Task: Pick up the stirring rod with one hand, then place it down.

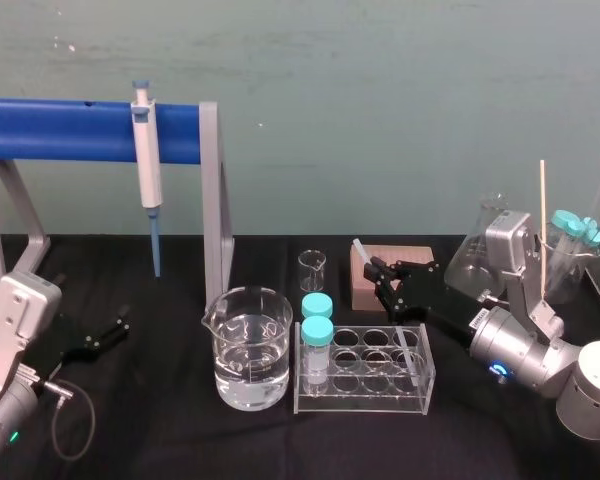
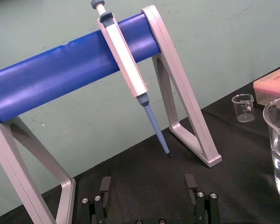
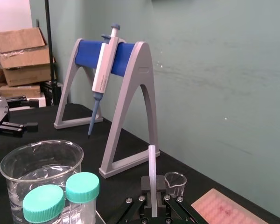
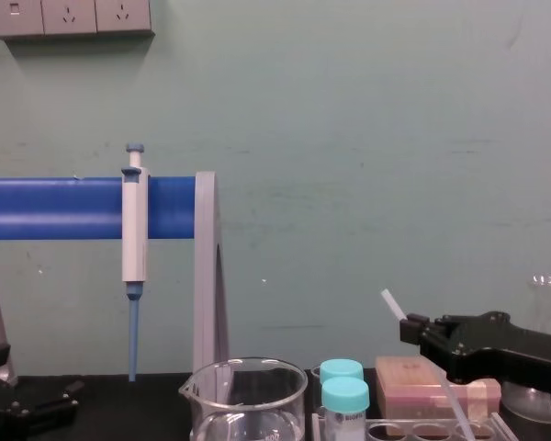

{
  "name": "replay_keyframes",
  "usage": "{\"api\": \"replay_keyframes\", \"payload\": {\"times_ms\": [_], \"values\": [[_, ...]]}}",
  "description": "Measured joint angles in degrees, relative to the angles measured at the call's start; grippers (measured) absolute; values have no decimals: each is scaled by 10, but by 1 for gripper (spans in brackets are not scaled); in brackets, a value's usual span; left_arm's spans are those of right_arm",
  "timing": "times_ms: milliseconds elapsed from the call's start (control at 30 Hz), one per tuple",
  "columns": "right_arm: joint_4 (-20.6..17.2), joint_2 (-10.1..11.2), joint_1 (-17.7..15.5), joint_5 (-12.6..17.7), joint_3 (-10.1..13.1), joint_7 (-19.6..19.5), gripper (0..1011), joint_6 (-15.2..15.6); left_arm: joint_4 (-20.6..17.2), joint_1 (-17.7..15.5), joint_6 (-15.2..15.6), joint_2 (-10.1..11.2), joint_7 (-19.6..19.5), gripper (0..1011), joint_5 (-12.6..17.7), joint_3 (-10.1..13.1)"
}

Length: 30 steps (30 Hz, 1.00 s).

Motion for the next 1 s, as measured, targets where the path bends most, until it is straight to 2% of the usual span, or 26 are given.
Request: {"api": "replay_keyframes", "payload": {"times_ms": [367, 467, 700, 867, 1000], "values": [[-52, 4, -25, -4, 24, -17, 60, -19, 0, 0, 0, 0, 0, 1000, 0, 0], [-81, 8, -35, -2, 33, -19, 60, -23, 0, 0, 0, 0, 0, 1000, 0, 0], [-123, 14, -49, 4, 46, -19, 60, -41, 0, 0, 0, 0, 0, 1000, 0, 0], [-155, 16, -63, -4, 57, -29, 60, -75, 0, 0, 0, 0, 0, 1000, 0, 0], [-168, 9, -78, -29, 70, -55, 60, -116, 0, 0, 0, 0, 0, 1000, 0, 0]]}}
